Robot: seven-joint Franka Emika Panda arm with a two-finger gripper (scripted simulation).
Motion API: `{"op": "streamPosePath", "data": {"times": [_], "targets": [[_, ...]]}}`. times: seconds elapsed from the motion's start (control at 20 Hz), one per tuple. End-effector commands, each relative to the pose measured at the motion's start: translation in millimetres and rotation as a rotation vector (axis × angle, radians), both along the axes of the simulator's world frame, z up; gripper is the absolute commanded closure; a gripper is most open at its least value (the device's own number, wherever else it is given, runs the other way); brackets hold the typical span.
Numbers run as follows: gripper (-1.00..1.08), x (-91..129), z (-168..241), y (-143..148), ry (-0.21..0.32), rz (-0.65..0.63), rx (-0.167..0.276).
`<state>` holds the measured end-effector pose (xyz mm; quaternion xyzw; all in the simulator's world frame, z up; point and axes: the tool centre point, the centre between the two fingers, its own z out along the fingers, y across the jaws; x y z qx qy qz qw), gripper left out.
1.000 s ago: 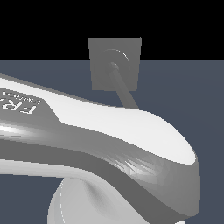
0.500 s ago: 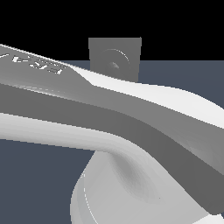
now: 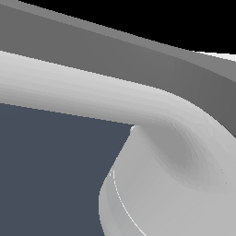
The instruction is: Turn on the faucet by rotating a designated handle.
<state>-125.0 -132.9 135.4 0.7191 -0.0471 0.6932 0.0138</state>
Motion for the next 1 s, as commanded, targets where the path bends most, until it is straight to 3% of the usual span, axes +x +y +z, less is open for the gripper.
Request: {"op": "streamPosePath", "data": {"times": [0.0,0.4,0.45,0.5,0.95], "targets": [[1.08,6.2,16.7,-7.8,-0.031,0.002,-0.004],[1.08,5.8,34.3,-26.3,-0.037,0.002,-0.006],[1.08,-1.6,10.6,14.7,-0.014,-0.003,0.091],[1.08,0.2,-8.9,4.9,0.003,-0.006,0.158],[1.08,1.6,29.7,-9.2,-0.006,-0.004,0.121]]}}
